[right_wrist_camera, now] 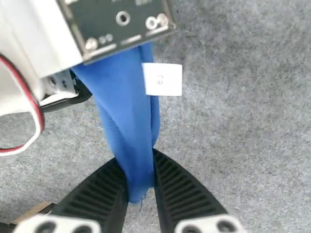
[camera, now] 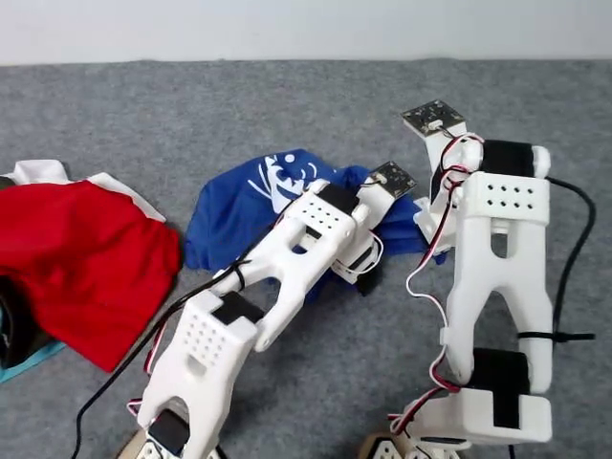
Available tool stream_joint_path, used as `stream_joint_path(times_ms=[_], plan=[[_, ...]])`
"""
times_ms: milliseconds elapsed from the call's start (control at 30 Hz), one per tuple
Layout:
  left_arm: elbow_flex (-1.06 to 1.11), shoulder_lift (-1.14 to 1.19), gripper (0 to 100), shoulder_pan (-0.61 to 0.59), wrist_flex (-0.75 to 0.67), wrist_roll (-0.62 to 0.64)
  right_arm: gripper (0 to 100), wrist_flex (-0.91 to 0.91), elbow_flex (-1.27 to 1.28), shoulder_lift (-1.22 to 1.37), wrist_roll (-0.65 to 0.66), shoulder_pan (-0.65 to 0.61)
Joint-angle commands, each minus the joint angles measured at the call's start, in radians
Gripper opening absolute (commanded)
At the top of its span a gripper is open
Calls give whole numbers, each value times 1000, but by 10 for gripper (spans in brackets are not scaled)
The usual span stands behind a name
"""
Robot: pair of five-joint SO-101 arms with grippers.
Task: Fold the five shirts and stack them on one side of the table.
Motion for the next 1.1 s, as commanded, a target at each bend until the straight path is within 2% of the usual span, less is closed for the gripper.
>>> stream_joint_path(times_ms=[0,300,433,567,833,1067], plan=[[-114,31,276,20,72,9,10,-5,-38,-4,5,15],[-412,230,119,25,245,6,10,-2,-38,-4,5,16],[-549,310,28,29,331,-37,10,-10,-43,-10,6,47],[-636,336,13,29,382,-46,10,-1,-44,-15,8,79],[-610,14,13,-20,382,-66,10,94,-207,-15,12,104],[-542,-348,14,-140,382,-60,10,111,-390,-59,35,127]])
